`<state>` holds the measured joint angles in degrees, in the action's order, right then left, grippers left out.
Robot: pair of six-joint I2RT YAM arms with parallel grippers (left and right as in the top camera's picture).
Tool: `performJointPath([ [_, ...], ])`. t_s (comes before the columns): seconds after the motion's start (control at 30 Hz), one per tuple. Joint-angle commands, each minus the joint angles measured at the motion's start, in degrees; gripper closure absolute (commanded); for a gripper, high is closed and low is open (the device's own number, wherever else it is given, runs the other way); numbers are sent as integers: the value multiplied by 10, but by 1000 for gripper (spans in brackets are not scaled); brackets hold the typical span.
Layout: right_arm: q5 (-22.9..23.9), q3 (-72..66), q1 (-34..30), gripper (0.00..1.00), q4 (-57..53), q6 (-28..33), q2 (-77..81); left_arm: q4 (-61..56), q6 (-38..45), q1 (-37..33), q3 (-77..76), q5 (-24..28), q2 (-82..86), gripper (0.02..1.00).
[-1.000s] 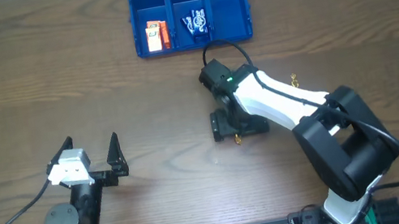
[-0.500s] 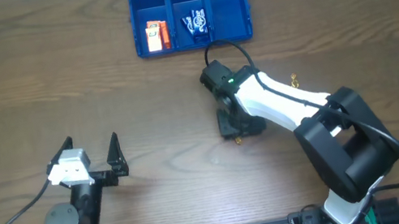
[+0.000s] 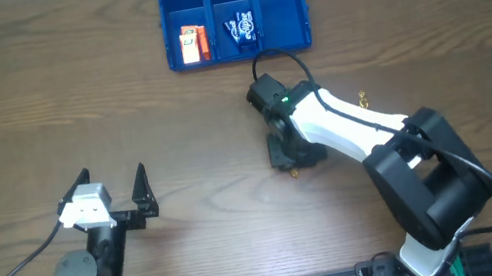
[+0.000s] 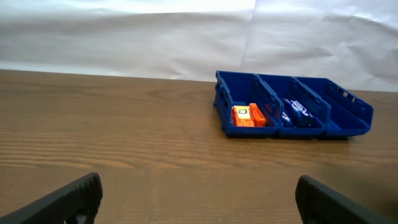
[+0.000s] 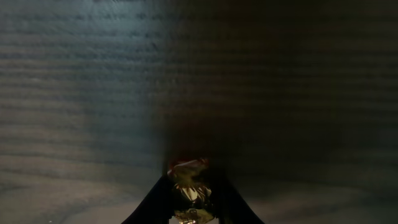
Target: Sort Candies Into Trays
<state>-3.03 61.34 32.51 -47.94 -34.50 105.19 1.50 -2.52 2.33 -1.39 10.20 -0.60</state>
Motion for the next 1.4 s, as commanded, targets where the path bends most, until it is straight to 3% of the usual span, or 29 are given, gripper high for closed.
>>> performJointPath([
  [0.03,6,-6,5,965,14,0,-36,19,9,-3,11,8,3,20],
  [0.2,82,70,-4,965,-31,4,-130,19,9,-3,11,8,3,20],
  [0.27,146,184,-16,965,-105,21,-132,19,9,-3,11,8,3,20],
  [0.33,168,291,-28,965,-155,57,-109,19,9,-3,11,8,3,20],
  [0.5,172,538,-73,965,-235,125,-2,19,9,-3,11,8,3,20],
  [0.63,180,683,-108,965,-229,156,110,19,9,-3,11,8,3,20],
  [0.9,167,704,-149,965,-165,164,228,19,9,-3,11,8,3,20],
  [1.23,142,704,-155,965,-134,164,302,19,9,-3,11,8,3,20],
  [1.3,130,703,-156,873,-127,164,305,19,9,-3,11,8,3,20],
  [1.4,128,703,-156,658,-116,164,305,19,9,-3,11,8,3,20],
])
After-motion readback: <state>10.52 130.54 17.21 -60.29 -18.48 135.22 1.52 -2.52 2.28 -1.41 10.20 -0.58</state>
